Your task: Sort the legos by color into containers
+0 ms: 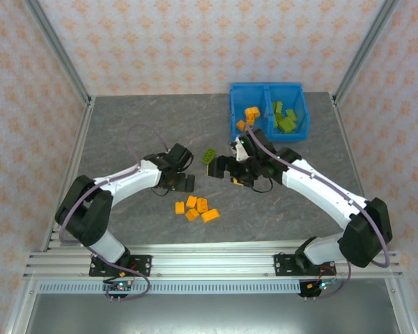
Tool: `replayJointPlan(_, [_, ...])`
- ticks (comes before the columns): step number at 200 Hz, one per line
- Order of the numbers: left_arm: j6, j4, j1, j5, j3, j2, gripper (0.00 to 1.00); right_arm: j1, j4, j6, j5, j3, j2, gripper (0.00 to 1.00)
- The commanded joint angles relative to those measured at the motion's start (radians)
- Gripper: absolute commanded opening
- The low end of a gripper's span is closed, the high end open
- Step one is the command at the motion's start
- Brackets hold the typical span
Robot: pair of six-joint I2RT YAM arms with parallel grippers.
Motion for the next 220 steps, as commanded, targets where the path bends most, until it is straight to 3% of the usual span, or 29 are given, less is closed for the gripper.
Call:
replayJointPlan(1, [0.095,-0.028,0.007,0.013,0.028,0.028,1.00,0.006,0.001,0.000,-0.013,-0.012,0.014,0.99])
replayJointPlan(13, [0.103,-0.008,0.010,0.016,0.028,0.052,0.99,0.007,-0.006,0.001,-0.011,-0.006,0.018,0.99])
replayJointPlan(64, [0.095,0.041,0.016,0.080,0.016,0.110,0.79,0.007,-0.072,-0.003,0.043,0.028,0.052,0.99])
replayJointPlan(184, [0.068,0.092,0.015,0.120,0.020,0.099,0.64,0.007,-0.103,0.035,0.122,0.025,0.034,1.00])
replayJointPlan(220, [0.062,0.111,-0.009,0.168,0.061,0.032,0.63,0.007,-0.116,0.066,0.219,0.033,-0.004,1.00])
